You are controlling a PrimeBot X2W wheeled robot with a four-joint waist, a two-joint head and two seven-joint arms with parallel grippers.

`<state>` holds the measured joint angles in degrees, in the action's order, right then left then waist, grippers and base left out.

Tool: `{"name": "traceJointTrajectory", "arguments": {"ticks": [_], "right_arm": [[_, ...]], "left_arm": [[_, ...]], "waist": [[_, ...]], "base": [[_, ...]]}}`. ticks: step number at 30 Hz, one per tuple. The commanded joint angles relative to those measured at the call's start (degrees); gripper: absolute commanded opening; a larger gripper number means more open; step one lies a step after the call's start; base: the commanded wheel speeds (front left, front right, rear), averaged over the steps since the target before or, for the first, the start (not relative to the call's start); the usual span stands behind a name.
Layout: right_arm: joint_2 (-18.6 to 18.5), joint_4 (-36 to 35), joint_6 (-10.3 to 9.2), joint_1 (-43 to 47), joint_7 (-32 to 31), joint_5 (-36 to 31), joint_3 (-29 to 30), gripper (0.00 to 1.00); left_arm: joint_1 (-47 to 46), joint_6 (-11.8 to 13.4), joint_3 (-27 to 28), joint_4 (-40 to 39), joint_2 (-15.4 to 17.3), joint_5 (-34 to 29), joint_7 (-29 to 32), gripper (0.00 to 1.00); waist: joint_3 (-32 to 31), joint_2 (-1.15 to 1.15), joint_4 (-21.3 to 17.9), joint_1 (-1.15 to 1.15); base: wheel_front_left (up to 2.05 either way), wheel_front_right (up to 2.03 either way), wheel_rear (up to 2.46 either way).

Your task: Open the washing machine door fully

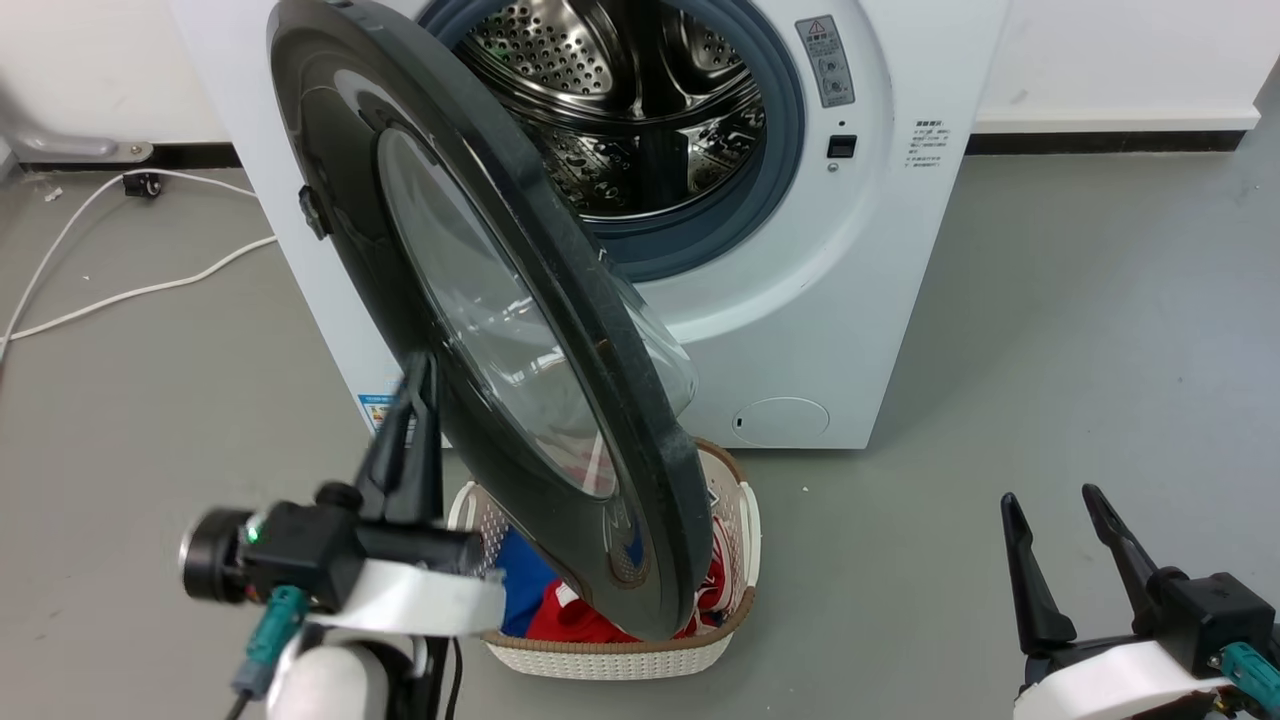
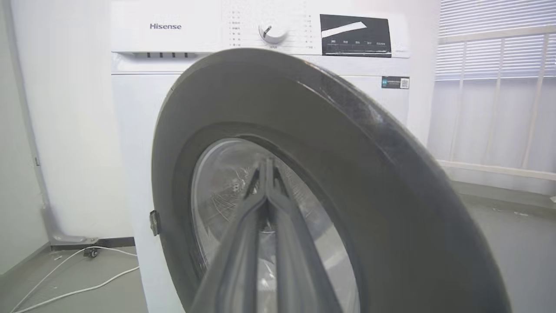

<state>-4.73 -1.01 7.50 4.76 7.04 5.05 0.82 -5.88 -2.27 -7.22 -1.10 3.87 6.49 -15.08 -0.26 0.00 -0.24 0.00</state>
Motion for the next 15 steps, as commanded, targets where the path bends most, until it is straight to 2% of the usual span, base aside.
{"name": "traceJointTrajectory", "arguments": {"ticks": [1,9,15], "right_arm": [[0.37,0.15,-0.01,-0.64,0.06,-0.08,0.12,1.0],[0.6,0.25,-0.01,-0.61,-0.05,-0.44,0.64,1.0],[0.73,0.15,-0.01,-0.26,-0.37,-0.6,0.81,1.0]], "left_arm": [[-1.66,0.23,0.34,-3.02,0.2,-0.47,-0.13,0.0],[-8.93,0.57,-1.89,-13.8,-0.54,0.3,-0.12,0.0],[-13.03,-1.24,-9.88,-17.05,-0.82,1.61,1.93,0.0]], "waist": [[-0.06,0.0,0.1,0.0],[-0.41,0.0,0.6,0.0],[-0.72,0.0,0.76,0.0]], "base": [[0.0,0.0,0.0],[0.0,0.0,0.0],[0.0,0.0,0.0]]}}
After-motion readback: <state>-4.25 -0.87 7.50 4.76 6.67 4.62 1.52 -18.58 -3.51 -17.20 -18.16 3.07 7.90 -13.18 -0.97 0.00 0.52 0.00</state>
